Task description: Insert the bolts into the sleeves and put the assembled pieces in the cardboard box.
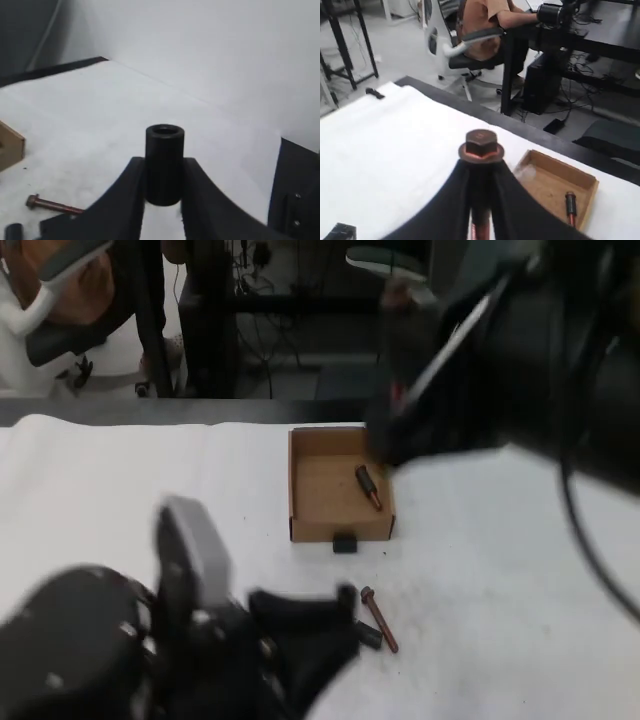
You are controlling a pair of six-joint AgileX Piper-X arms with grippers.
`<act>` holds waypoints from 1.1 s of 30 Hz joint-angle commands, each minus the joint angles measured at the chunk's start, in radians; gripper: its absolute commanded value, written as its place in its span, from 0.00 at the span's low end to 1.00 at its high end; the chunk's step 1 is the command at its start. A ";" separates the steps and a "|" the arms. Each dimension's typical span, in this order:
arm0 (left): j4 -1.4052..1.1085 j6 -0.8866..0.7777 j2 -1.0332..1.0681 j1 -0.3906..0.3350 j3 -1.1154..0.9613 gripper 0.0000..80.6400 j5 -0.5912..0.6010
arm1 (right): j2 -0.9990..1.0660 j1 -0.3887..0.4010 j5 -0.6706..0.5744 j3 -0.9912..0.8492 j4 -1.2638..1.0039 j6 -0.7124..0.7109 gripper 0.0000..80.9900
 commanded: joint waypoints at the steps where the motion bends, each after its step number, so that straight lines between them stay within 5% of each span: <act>1: -0.120 -0.114 0.065 -0.068 0.000 0.02 -0.066 | 0.019 0.054 0.113 -0.004 0.025 -0.030 0.01; 9: -0.264 -0.220 0.176 -0.072 0.000 0.02 -0.104 | 0.048 0.085 0.272 0.018 0.080 -0.014 0.01; 16: -0.342 -0.220 0.258 -0.070 0.000 0.02 -0.103 | 0.063 0.089 0.220 0.142 -0.123 0.257 0.01; 21: -0.424 -0.280 0.259 -0.049 0.000 0.02 -0.198 | 0.063 0.089 0.225 0.160 -0.208 0.256 0.01; 33: -0.414 -0.299 0.259 0.034 0.000 0.02 -0.096 | 0.063 0.089 0.206 0.186 -0.208 0.255 0.01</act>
